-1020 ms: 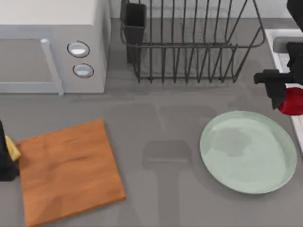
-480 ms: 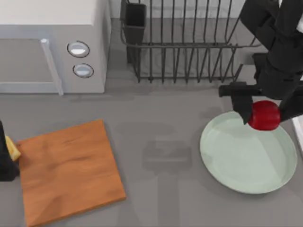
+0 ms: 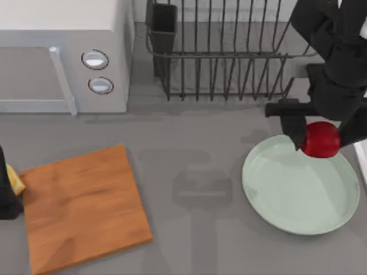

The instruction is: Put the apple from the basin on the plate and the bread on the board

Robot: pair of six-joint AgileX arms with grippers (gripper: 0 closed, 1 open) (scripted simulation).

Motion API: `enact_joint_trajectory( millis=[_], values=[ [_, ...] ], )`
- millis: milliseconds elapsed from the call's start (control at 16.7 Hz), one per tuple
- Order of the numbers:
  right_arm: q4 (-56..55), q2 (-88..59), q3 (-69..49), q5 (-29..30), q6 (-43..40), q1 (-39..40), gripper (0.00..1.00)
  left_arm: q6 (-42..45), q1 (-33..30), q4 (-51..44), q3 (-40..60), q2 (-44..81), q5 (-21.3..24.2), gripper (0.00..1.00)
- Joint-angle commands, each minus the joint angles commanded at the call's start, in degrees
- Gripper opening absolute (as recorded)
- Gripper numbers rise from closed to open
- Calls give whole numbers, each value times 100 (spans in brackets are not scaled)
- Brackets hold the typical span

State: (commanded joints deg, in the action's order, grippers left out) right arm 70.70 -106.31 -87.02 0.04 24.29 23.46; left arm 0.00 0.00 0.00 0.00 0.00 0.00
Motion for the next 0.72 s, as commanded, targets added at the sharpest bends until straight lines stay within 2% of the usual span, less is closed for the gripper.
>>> enact_joint_trajectory(
  millis=[540, 720],
  values=[
    [0, 0, 0, 0, 0, 0, 98, 0, 0, 0, 0, 0, 0, 100],
    [0, 0, 0, 0, 0, 0, 100, 0, 0, 0, 0, 0, 0, 100]
  ],
)
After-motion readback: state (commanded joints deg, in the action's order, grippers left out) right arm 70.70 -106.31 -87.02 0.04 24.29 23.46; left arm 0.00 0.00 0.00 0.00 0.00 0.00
